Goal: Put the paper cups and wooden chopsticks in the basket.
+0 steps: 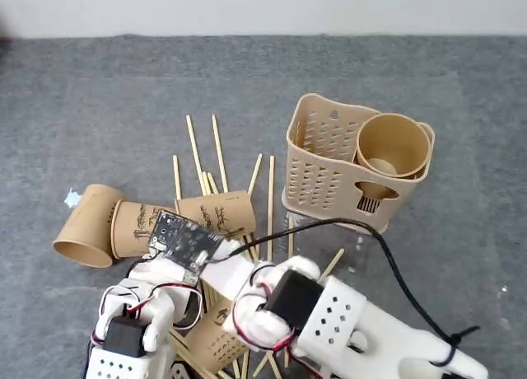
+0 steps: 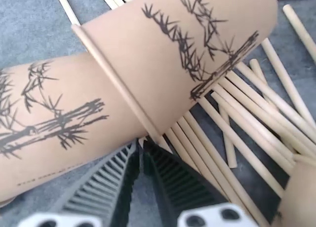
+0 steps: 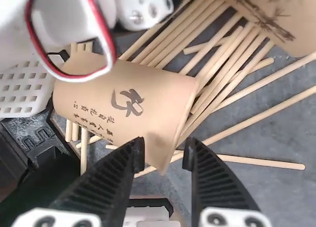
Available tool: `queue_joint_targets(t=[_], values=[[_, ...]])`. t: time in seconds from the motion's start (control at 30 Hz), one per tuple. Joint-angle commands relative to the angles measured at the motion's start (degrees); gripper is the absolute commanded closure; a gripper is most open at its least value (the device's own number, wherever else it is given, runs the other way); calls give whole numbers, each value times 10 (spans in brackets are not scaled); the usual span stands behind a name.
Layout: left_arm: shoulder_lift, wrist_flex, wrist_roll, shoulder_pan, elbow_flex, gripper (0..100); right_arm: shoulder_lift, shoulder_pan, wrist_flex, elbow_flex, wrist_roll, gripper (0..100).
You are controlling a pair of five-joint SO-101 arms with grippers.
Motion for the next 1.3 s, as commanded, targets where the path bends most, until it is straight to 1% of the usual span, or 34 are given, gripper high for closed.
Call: queue_joint_targets(t=[0.0, 0.13, 0.33, 0.7, 0.9, 1.03, 1.1, 1.17, 1.2, 1.27], values=[[-10, 2, 0, 2, -8, 987, 2, -7, 0, -32, -8, 848], [-10, 2, 0, 2, -8, 987, 2, -6, -12, -7, -8, 851], [-10, 2, 0, 2, -8, 987, 2, 19, -26, 9, -8, 852], [-10, 2, 0, 2, -8, 987, 4, 19, -28, 20, -8, 853], [-10, 2, 0, 2, -8, 987, 77, 19, -46, 25, -8, 935], [-10, 2, 0, 2, -8, 987, 128, 18, -52, 19, -8, 946], [-10, 2, 0, 2, -8, 987, 130, 18, -46, 7, -7, 946], [-10, 2, 0, 2, -8, 987, 118, 18, -42, -4, -5, 971], [-10, 2, 0, 2, -8, 987, 109, 18, -43, -6, 6, 991], [-10, 2, 0, 2, -8, 987, 86, 18, -39, -7, 37, 987]])
